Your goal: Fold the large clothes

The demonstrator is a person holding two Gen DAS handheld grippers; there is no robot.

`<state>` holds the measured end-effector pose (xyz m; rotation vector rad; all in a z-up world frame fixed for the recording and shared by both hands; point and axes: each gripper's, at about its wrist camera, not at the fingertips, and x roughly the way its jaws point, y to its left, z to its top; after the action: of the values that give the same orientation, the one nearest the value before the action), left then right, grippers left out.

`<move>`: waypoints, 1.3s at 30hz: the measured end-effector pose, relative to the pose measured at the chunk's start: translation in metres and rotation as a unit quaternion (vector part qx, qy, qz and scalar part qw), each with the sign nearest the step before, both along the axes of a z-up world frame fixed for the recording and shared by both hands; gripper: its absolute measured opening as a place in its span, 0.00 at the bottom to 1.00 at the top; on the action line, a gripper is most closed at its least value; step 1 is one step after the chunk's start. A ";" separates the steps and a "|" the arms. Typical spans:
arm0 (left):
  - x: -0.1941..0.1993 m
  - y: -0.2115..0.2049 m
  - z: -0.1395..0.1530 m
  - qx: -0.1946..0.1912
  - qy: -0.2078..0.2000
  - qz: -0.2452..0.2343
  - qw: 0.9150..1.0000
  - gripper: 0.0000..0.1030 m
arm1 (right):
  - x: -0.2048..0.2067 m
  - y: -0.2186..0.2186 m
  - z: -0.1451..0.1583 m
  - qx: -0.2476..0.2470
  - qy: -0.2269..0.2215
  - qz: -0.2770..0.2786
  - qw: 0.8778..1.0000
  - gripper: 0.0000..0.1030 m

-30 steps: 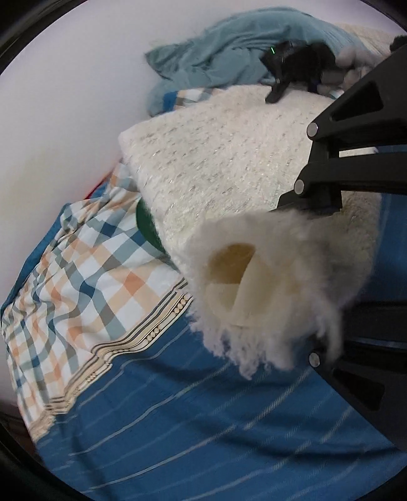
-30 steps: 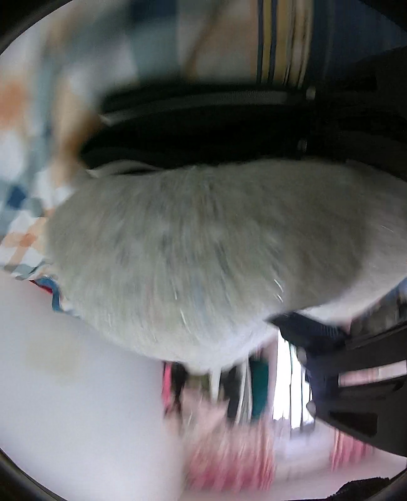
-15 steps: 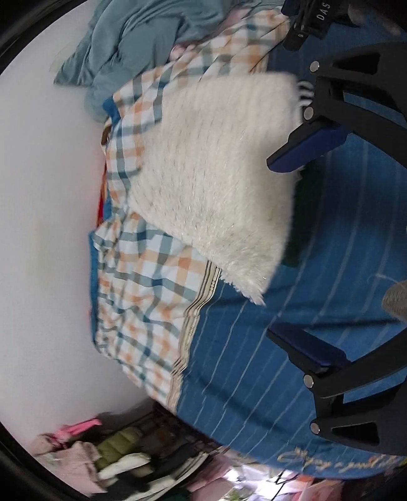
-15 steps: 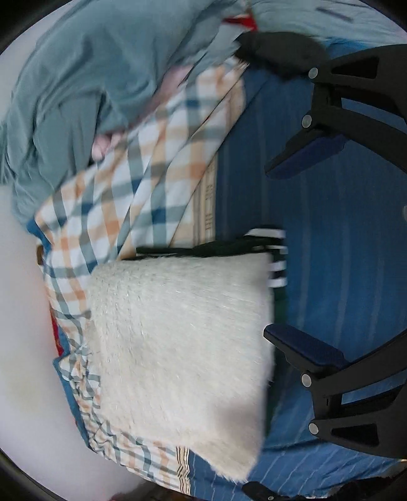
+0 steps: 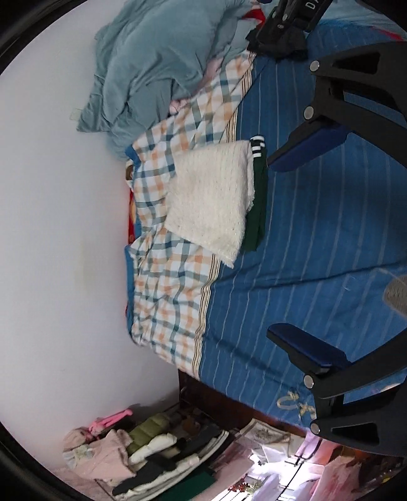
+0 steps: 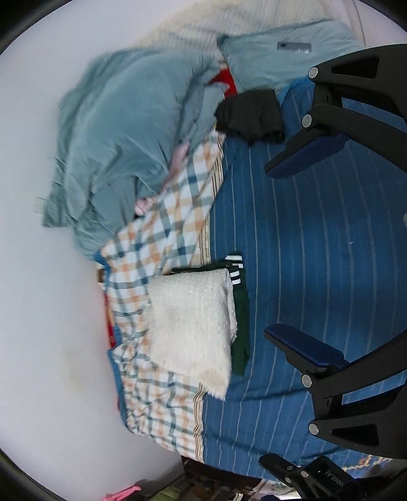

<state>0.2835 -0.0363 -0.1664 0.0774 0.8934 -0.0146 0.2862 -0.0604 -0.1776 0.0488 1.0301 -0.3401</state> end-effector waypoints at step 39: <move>-0.200 -0.003 0.176 -0.010 -0.111 0.000 0.994 0.99 | -0.289 0.032 0.273 -0.025 -0.139 0.033 0.989 0.96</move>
<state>0.0832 -0.0390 0.0097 0.0583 0.6703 -0.0148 -0.0030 -0.0286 0.0958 0.0155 0.7449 -0.2891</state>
